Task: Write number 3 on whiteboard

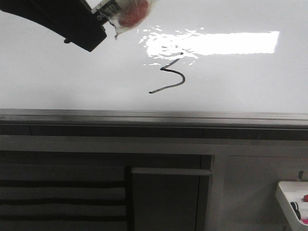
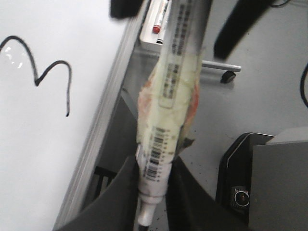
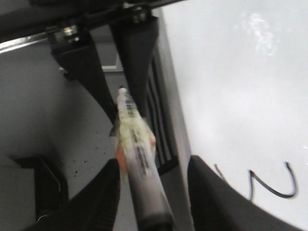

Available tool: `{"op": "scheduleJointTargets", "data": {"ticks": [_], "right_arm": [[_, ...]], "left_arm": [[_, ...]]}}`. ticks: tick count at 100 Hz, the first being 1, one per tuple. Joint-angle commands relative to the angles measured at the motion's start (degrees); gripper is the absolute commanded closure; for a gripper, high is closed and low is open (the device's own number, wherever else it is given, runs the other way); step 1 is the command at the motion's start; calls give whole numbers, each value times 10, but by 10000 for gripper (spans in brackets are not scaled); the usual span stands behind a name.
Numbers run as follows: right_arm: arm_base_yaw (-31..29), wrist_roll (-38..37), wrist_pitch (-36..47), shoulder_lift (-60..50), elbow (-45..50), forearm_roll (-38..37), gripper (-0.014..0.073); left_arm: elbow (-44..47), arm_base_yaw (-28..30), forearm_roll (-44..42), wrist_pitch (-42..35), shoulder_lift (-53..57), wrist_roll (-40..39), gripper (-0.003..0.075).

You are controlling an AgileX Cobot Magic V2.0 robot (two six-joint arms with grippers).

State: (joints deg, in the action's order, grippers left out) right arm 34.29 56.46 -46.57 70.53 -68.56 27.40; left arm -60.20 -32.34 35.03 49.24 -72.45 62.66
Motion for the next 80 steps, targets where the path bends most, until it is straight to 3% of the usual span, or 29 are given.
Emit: {"op": "scheduleJointTargets", "data": {"ticks": [1,18,34,44,58,80], "right_arm": [[-40,-20,32,-46,-25,8,304],[-131,-46,38,-112,-25,8,304],[-179,-47,34,-140,-24,8,304],[-187,-47,28,-141,-24,8,304],[-187,-51,20,-139,-23,8,304],[-187,-51,20,-134,-23,8,304]], "left_arm": [[-18,11,-10,-45,12,-42,692],[5,75,-46,-85,13,-135,692],[65,141,-36,-196,31,-227,692],[102,174,-35,-264,36,-286,692],[137,200,-35,-320,30,-304,692],[142,212,-29,-341,10,-325,685]]}}
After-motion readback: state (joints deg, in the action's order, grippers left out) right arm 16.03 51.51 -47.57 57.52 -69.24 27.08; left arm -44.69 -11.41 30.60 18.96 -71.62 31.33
